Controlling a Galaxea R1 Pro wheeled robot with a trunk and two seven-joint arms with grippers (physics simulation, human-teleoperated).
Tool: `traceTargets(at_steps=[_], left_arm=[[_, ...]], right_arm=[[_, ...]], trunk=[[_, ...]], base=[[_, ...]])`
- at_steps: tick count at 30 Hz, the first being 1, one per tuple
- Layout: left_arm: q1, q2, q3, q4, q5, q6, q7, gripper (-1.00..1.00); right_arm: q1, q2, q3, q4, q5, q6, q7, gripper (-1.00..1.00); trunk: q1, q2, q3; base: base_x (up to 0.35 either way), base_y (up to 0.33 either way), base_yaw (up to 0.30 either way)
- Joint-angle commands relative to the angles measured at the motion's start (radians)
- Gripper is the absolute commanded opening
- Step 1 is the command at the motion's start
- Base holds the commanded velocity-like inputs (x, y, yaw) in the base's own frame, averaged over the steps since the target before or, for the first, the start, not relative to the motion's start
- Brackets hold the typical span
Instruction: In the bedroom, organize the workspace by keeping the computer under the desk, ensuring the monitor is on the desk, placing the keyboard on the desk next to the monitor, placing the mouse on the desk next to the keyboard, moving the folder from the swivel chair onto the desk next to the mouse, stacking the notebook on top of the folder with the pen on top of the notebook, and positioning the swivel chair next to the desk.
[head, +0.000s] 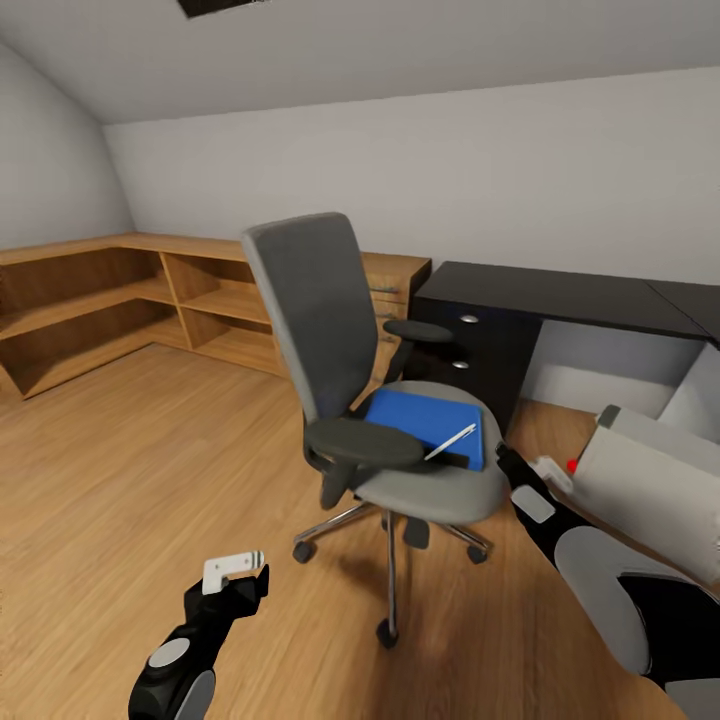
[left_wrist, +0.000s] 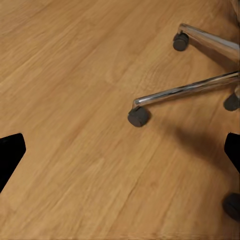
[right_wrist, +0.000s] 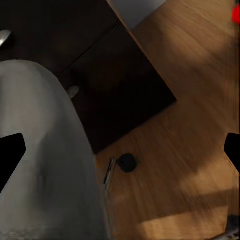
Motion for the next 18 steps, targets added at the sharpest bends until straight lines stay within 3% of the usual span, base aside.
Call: traceTargets(at_steps=[1,6,18], left_arm=[[-0.001,0.001,-0.003,-0.001,0.010,0.002,0.010,1.00],[-0.001,0.001,-0.003,-0.001,0.010,0.001,0.010,1.00],[-0.001,0.001,-0.003,0.001,0.010,0.001,0.010,1.00]], right_arm=[[0.000,0.000,-0.007,0.020,-0.004,-0.002,-0.004,1.00],[0.000,0.000,-0.007,0.021,-0.004,-0.002,-0.004,1.00],[0.000,0.000,-0.006,0.026,-0.008,-0.002,-0.005,1.00]], trunk=[[0.000,0.000,-0.001],[0.000,0.000,-0.001],[0.000,0.000,-0.001]], base=[[-0.243,-0.082,0.000],[-0.219,-0.151,0.000],[-0.020,-0.020,0.001]])
